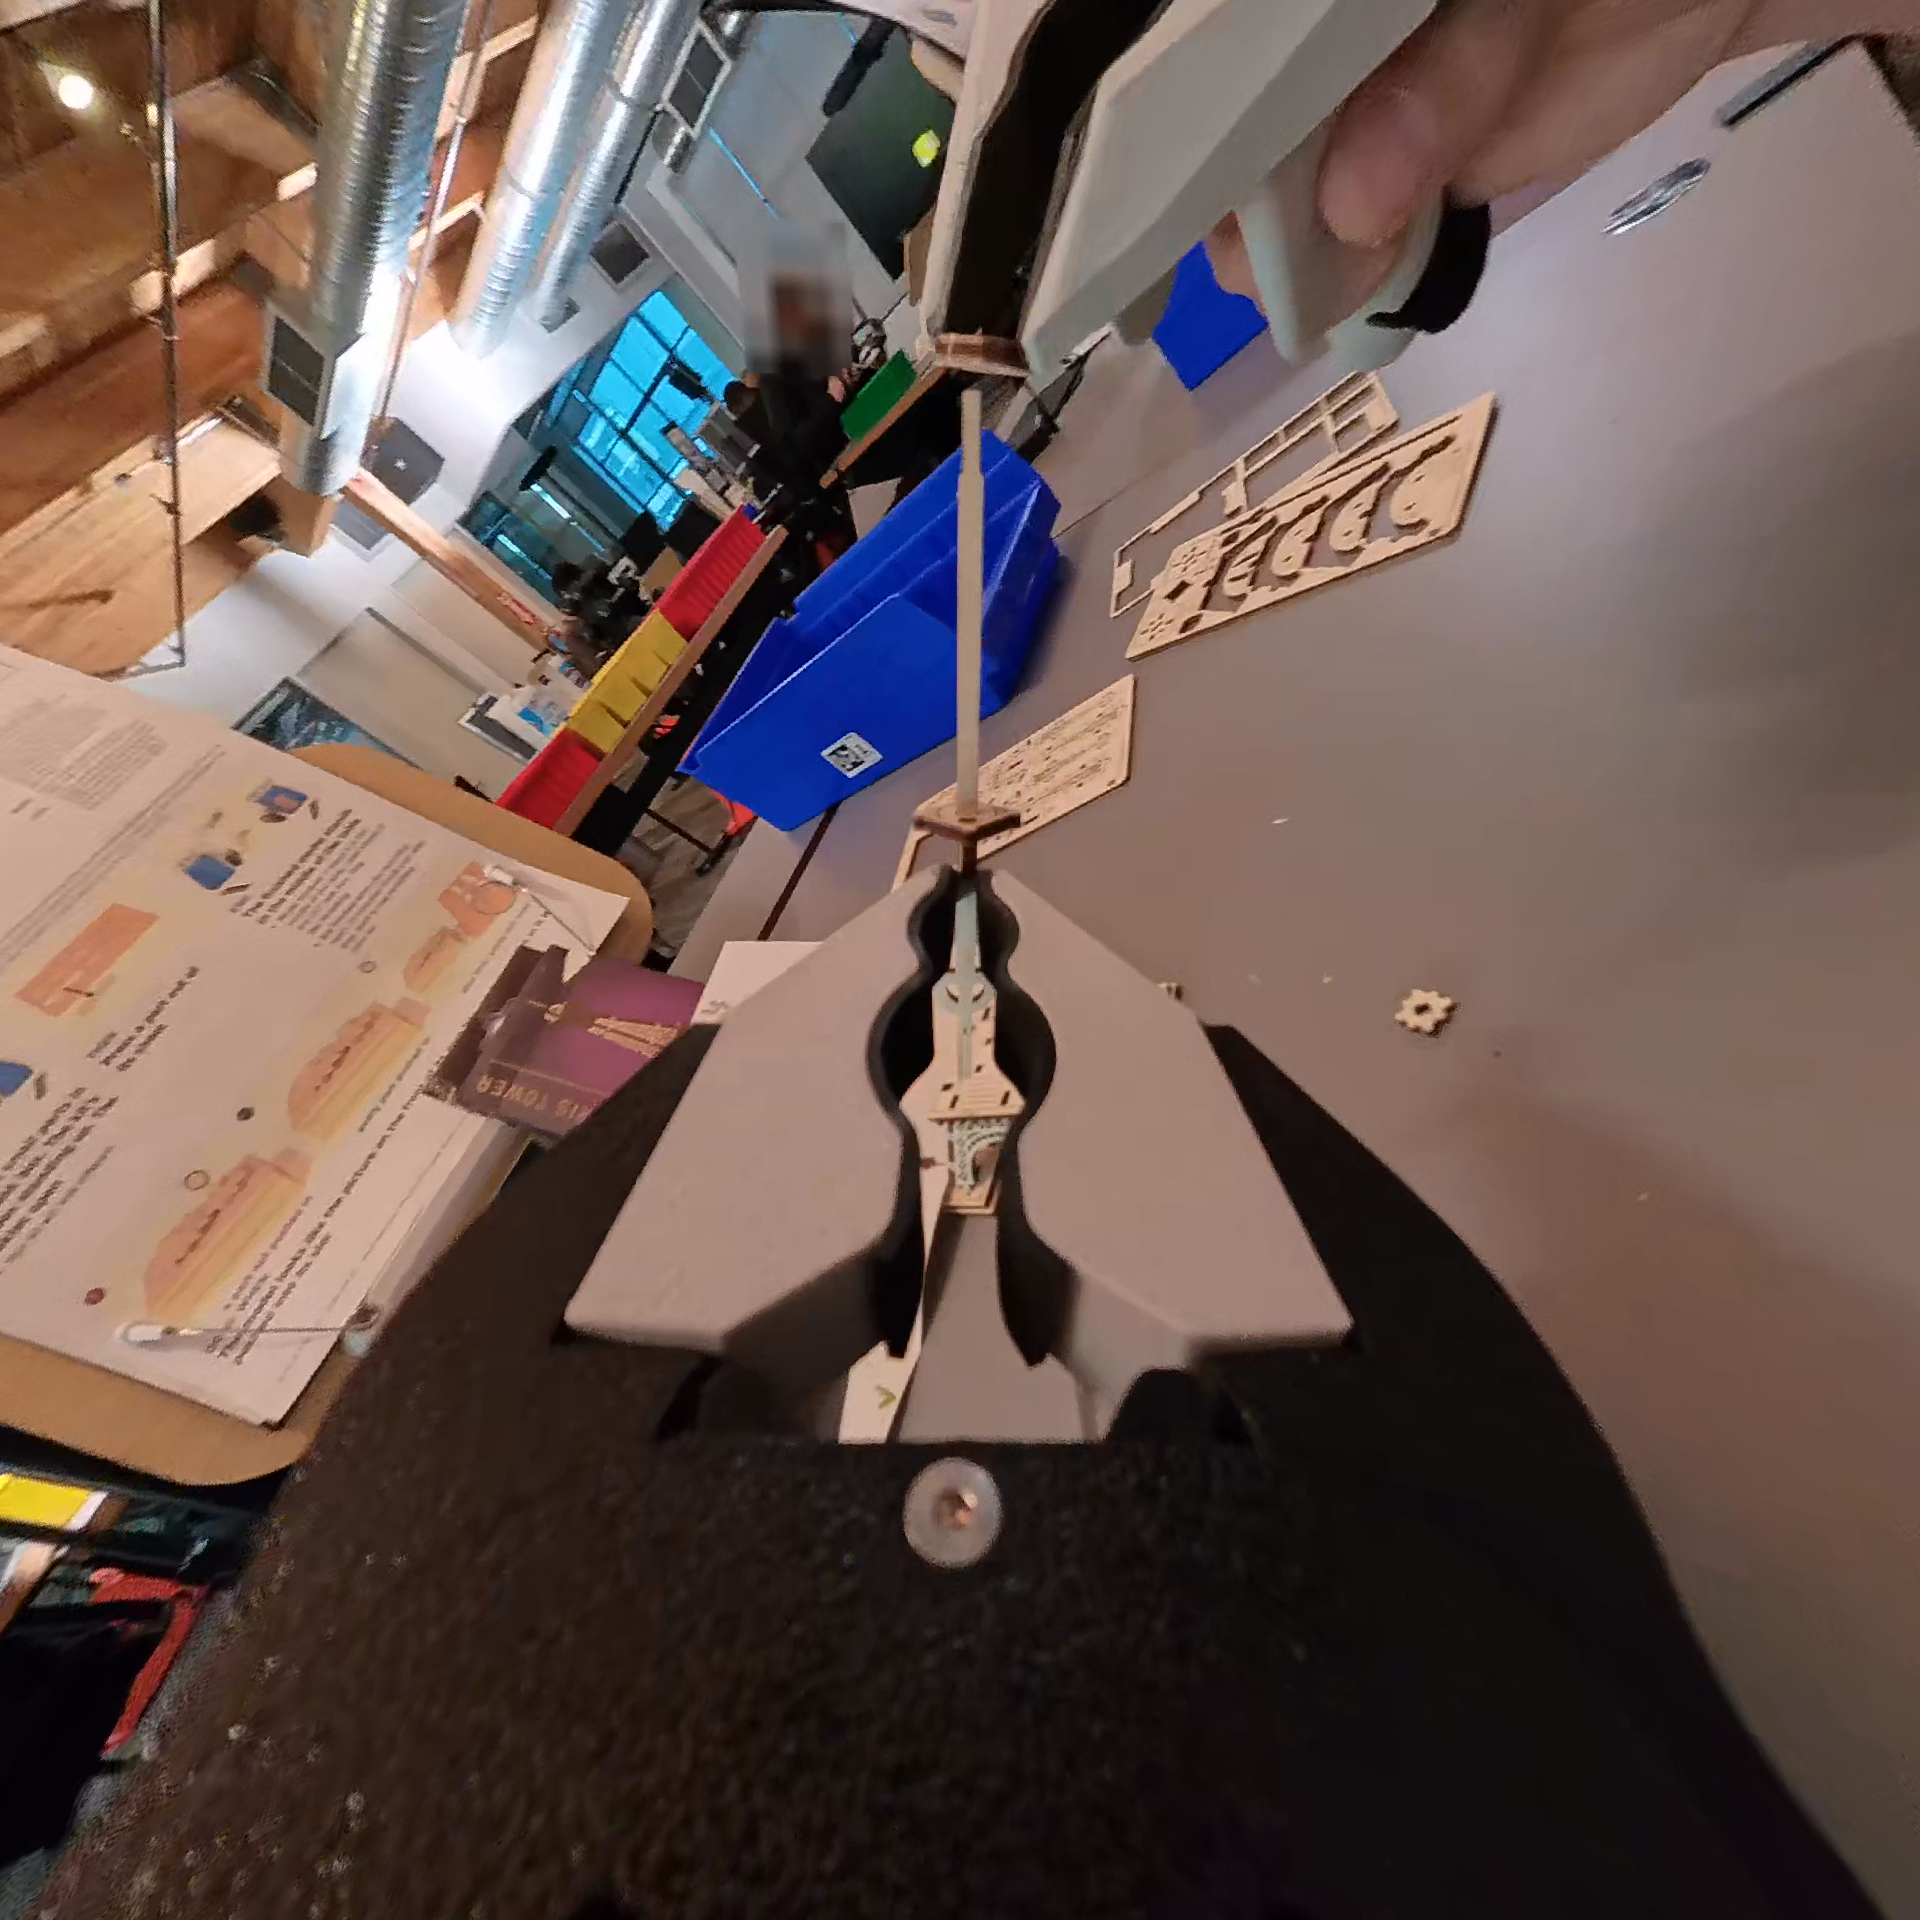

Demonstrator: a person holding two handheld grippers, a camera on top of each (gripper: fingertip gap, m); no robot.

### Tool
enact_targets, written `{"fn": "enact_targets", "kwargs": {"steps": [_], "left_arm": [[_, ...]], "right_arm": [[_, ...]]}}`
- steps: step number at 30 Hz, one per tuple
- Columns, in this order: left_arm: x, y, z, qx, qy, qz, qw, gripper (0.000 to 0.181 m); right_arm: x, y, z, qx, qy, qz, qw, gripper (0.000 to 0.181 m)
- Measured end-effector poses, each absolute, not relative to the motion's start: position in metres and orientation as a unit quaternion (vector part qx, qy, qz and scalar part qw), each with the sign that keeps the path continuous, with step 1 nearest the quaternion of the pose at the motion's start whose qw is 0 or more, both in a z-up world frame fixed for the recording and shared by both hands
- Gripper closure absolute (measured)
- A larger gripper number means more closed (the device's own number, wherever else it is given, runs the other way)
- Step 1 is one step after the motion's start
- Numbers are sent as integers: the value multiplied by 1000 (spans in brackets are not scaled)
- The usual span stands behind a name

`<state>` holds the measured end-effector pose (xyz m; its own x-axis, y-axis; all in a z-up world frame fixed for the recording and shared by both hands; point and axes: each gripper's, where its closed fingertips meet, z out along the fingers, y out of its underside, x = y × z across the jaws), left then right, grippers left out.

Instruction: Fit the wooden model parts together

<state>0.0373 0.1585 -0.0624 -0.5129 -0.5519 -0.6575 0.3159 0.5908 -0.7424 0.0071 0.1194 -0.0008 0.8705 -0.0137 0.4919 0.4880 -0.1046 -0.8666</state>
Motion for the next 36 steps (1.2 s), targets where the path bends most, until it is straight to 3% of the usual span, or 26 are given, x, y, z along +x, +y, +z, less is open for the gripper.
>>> {"fn": "enact_targets", "kwargs": {"steps": [6, 15, 36], "left_arm": [[27, 147, -73, -60, 765, -482, 423, 181], [-20, 122, -95, -1, 798, -567, 203, 181], [-92, 117, -108, 67, 786, -608, -93, 180]], "right_arm": [[-2, 113, -11, -729, -221, -193, 618, 172], [-38, 84, -25, -700, -324, -48, 635, 172], [-95, 96, -31, -650, -420, 66, 631, 171]]}}
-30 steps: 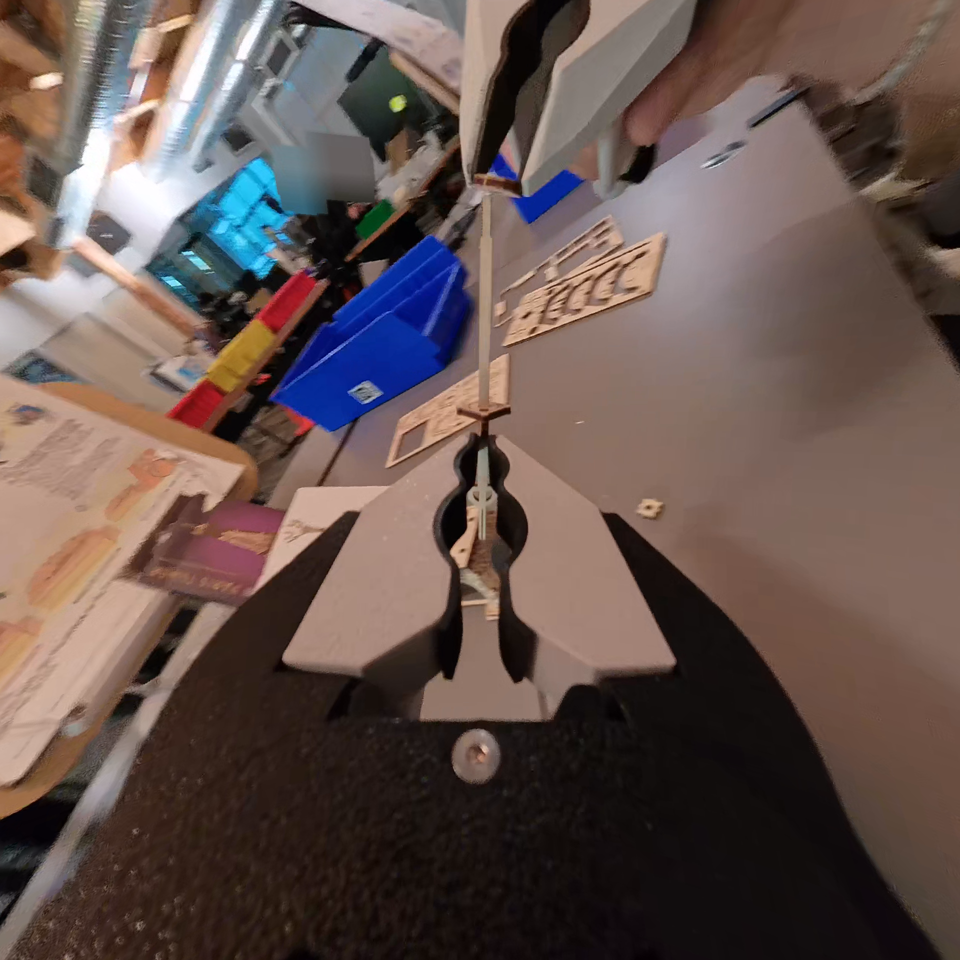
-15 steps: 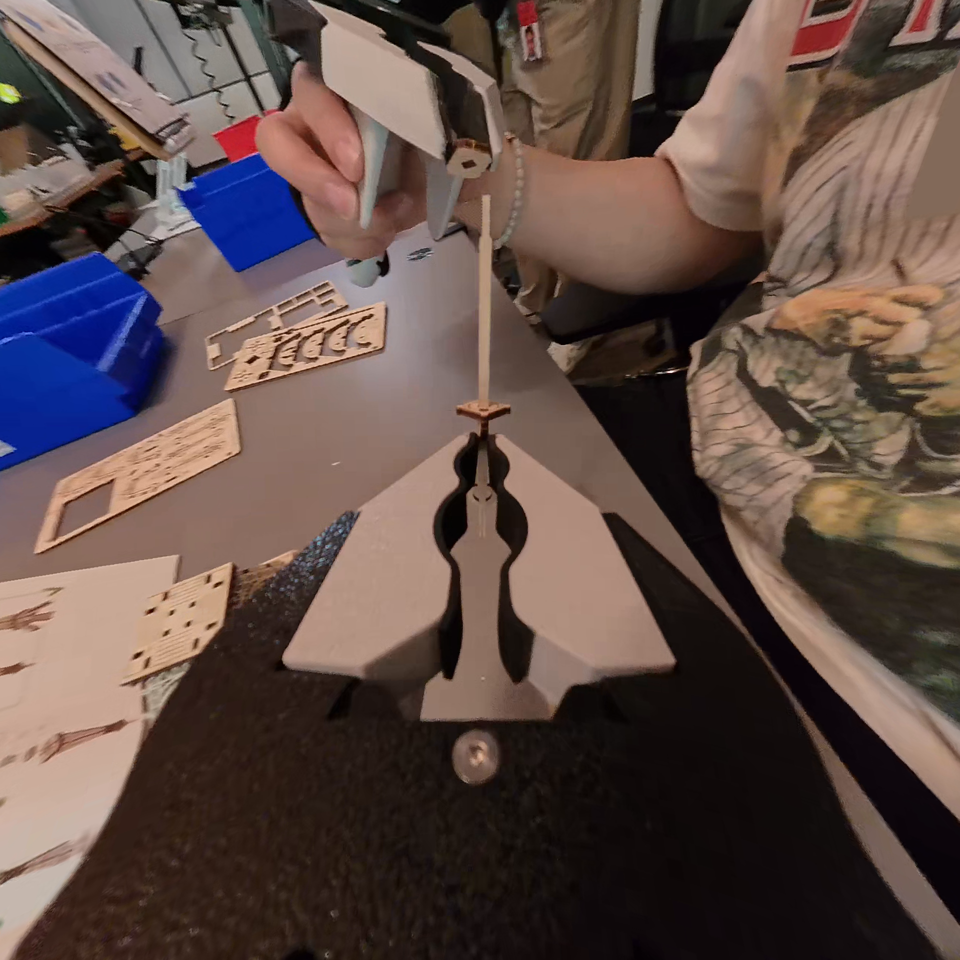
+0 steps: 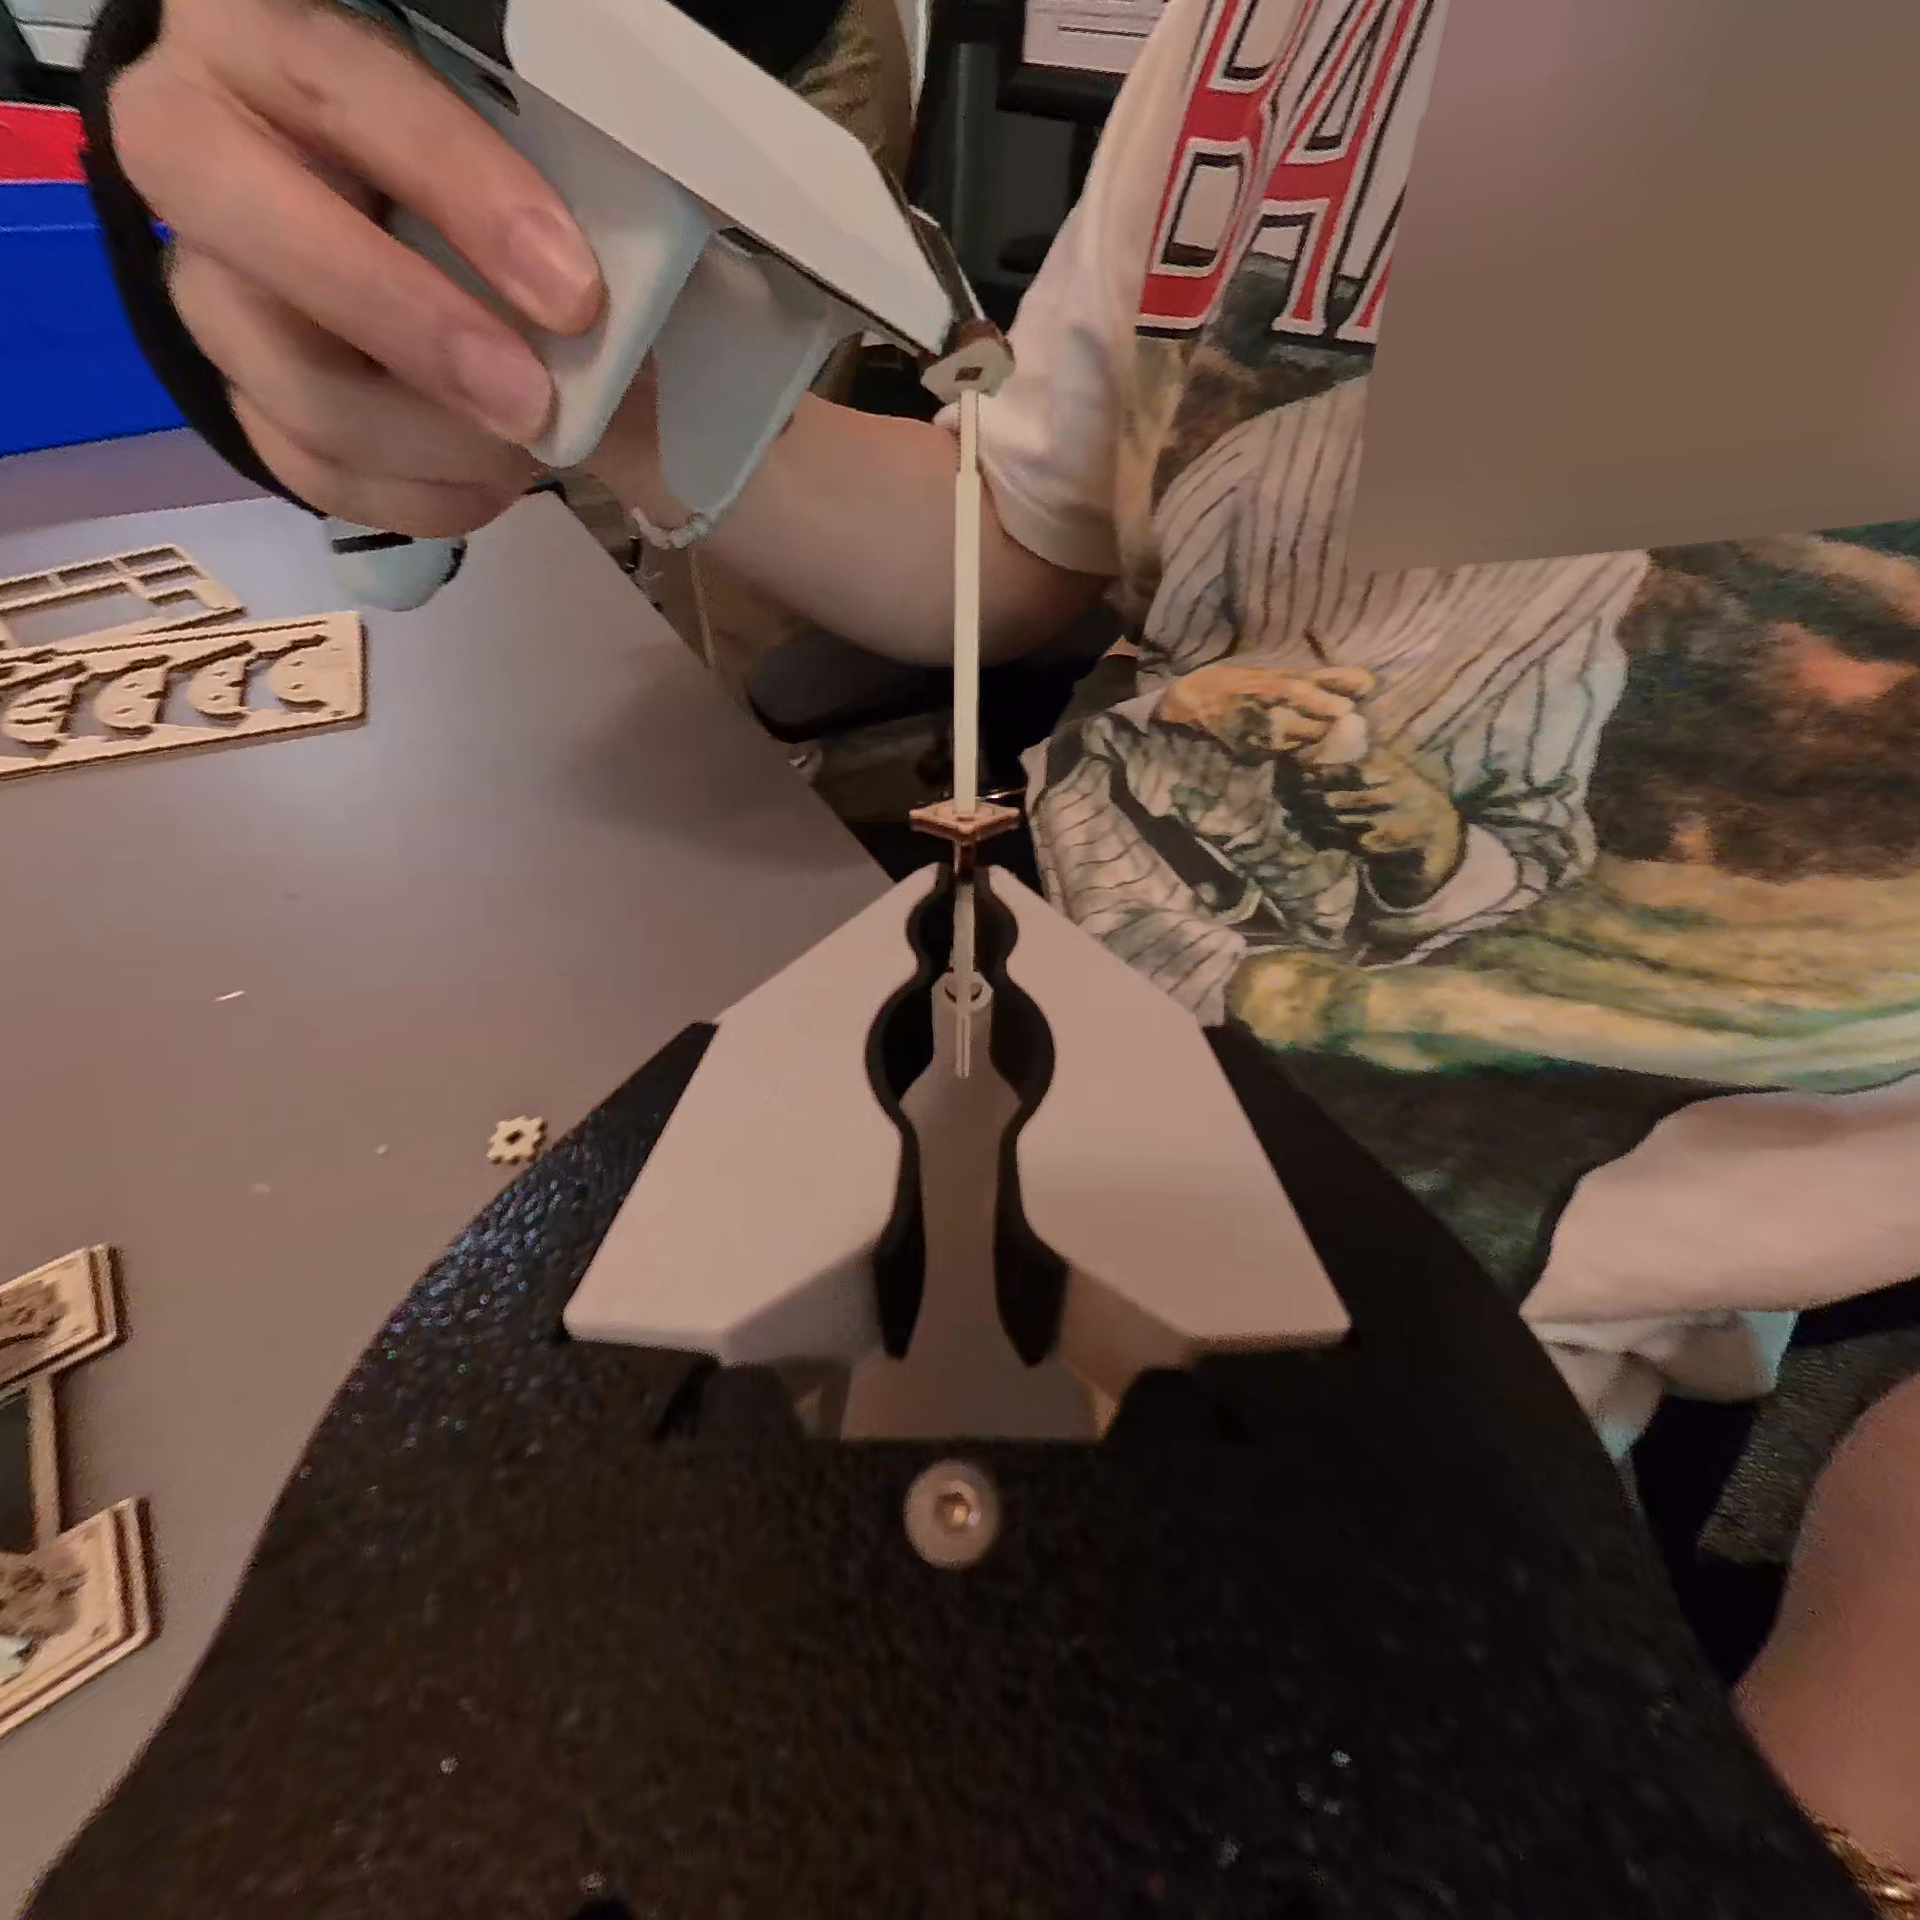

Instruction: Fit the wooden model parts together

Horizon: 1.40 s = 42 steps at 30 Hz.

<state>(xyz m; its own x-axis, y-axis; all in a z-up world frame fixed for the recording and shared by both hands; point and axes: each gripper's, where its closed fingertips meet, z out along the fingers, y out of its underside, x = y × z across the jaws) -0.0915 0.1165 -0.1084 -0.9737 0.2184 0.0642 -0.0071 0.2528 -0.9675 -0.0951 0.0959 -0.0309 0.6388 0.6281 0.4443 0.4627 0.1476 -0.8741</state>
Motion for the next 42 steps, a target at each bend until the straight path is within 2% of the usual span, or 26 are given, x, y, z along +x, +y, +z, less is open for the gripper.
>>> {"fn": "enact_targets", "kwargs": {"steps": [7, 17, 29, 35, 42], "left_arm": [[-98, 116, -109, -80, -787, 603, 107, 180], [-86, 117, -114, -69, -802, 591, 57, 180], [-53, 119, -115, -30, -808, 587, -51, 180], [-40, 118, -113, -19, -800, 592, -99, 181], [-44, 115, -109, -20, -781, 619, -79, 181]], "right_arm": [[-102, 100, -33, -653, -432, 73, 618, 171], [-99, 102, -38, -694, -409, 70, 588, 171], [-73, 103, -43, -756, -360, -5, 547, 171], [-62, 103, -41, -759, -335, -3, 558, 171], [-60, 102, -35, -733, -336, 13, 592, 171]]}}
